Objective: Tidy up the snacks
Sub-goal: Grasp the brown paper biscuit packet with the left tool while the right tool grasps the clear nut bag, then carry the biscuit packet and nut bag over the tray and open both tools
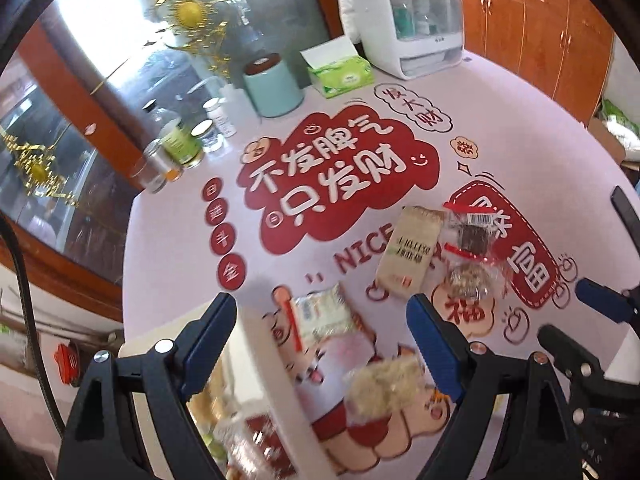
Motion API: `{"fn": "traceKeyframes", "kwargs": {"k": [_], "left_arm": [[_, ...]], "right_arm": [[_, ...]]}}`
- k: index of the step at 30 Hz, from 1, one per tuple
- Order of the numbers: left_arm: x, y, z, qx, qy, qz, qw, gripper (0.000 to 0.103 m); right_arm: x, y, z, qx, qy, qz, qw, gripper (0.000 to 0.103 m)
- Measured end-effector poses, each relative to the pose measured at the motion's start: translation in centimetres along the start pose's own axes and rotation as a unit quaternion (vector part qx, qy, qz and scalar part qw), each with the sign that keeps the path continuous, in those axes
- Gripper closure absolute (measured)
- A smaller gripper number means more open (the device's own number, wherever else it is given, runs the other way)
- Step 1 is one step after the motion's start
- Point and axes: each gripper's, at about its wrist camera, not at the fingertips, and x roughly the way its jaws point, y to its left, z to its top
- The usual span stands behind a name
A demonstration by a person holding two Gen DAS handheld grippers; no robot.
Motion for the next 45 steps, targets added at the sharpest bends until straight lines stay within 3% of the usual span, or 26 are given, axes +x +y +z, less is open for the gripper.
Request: {"fn": "traceKeyframes", "kwargs": {"k": [4, 9, 16, 24, 31, 37, 41, 42, 45], "left_arm": [[4.5, -2.2, 2.0, 0.026, 0.028, 0.008, 0.9992, 0.017], [10.7, -4.8, 3.1, 0.066, 0.080, -0.025, 0.9943, 0.017], [15.4, -6.4, 3.1, 0.106, 0.124, -0.029, 0.9862, 0.017], [17.4, -5.9, 3.8, 0.094, 0.156, -0.044, 0.9823, 0.017], [18.6, -7.3, 4.2, 0.099, 0.168, -0.077, 0.9778, 0.017], [20.2, -8.5, 4.6, 0.093, 0.180, -0.094, 0.9748, 0.015], [21.0, -8.0, 4.9, 0.063, 0.182, -0.108, 0.9753, 0.013], [21.2, -7.7, 4.9, 0.047, 0.186, -0.116, 0.9746, 0.014], [21.3, -7.0, 4.7, 0.012, 0.182, -0.145, 0.9726, 0.033]], "right_arm": [[2.1, -2.0, 0.3, -0.008, 0.009, 0.015, 1.000, 0.053], [5.9, -3.7, 0.6, -0.047, 0.023, 0.039, 0.998, 0.053], [11.5, -3.1, 0.6, -0.099, 0.069, 0.072, 0.990, 0.053], [15.7, -1.6, 0.2, -0.148, 0.098, 0.077, 0.981, 0.052], [15.7, -4.3, 0.2, -0.101, 0.092, 0.110, 0.985, 0.062], [14.7, -7.1, -0.3, -0.078, 0.094, 0.098, 0.988, 0.063], [14.4, -8.3, -0.4, -0.064, 0.094, 0.092, 0.989, 0.063], [14.4, -8.4, -0.4, -0.061, 0.093, 0.091, 0.990, 0.063], [14.5, -8.6, -0.3, -0.054, 0.093, 0.092, 0.990, 0.063]]}}
